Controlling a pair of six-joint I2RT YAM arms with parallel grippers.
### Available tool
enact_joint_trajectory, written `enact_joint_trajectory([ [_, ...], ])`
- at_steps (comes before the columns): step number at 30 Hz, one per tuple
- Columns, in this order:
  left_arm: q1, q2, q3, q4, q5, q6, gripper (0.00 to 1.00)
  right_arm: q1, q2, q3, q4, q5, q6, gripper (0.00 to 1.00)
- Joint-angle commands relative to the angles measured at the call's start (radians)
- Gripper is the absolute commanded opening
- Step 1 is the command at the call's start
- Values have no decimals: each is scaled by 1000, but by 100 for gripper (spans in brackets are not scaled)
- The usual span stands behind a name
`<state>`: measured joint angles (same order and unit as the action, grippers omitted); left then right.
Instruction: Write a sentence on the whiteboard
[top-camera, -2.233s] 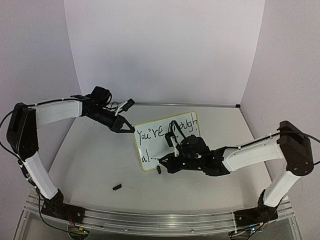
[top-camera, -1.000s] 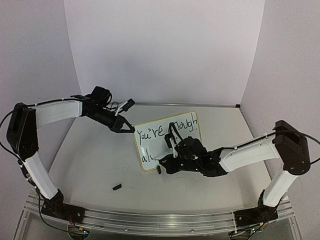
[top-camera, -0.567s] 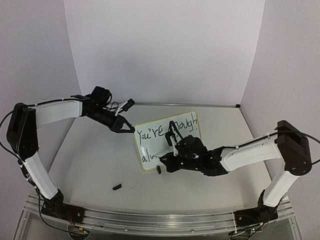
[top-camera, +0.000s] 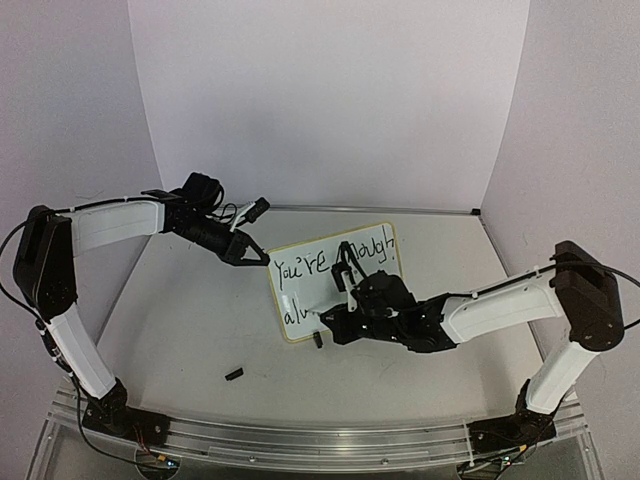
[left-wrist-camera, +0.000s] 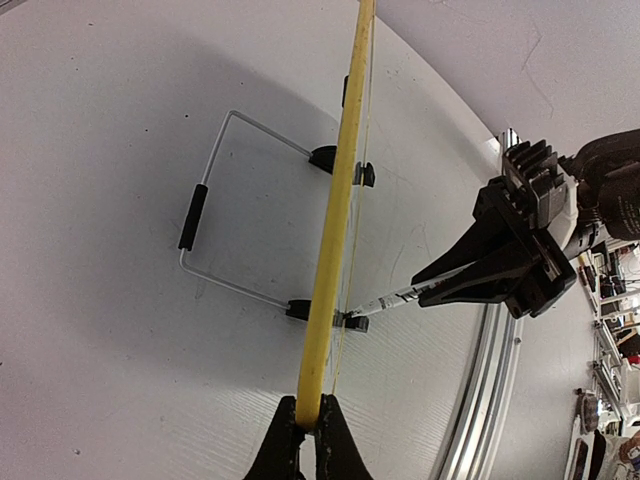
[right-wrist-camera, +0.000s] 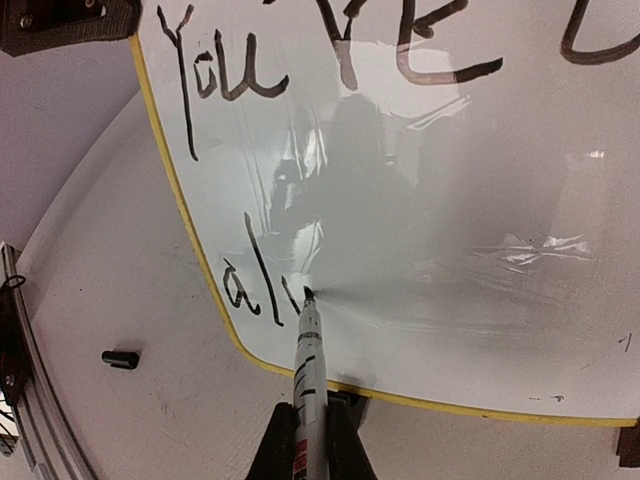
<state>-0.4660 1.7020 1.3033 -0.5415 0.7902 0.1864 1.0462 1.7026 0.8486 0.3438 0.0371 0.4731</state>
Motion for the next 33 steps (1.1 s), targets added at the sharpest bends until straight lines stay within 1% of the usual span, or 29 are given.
enact_joint_trajectory([
  [1, -16, -15, 13, -37, -58, 62, 0, -7, -14, -32, -12, 52, 31, 0],
  [8, -16, -15, 13, -36, -57, 62, 0, -7, -16, -31, -14, 72, 27, 0],
  [18, -17, -12, 13, -36, -55, 63, 0, -8, -46, 22, -14, 128, -11, 0],
  [24, -18, -11, 14, -36, -56, 62, 0, -7, -54, 38, -14, 123, -20, 0],
  [28, -17, -12, 14, -35, -55, 62, 0, -7, -69, 18, -12, 113, -16, 0],
  [33, -17, -13, 14, -35, -55, 61, 0, -7, -127, -48, 27, 68, -6, 0],
])
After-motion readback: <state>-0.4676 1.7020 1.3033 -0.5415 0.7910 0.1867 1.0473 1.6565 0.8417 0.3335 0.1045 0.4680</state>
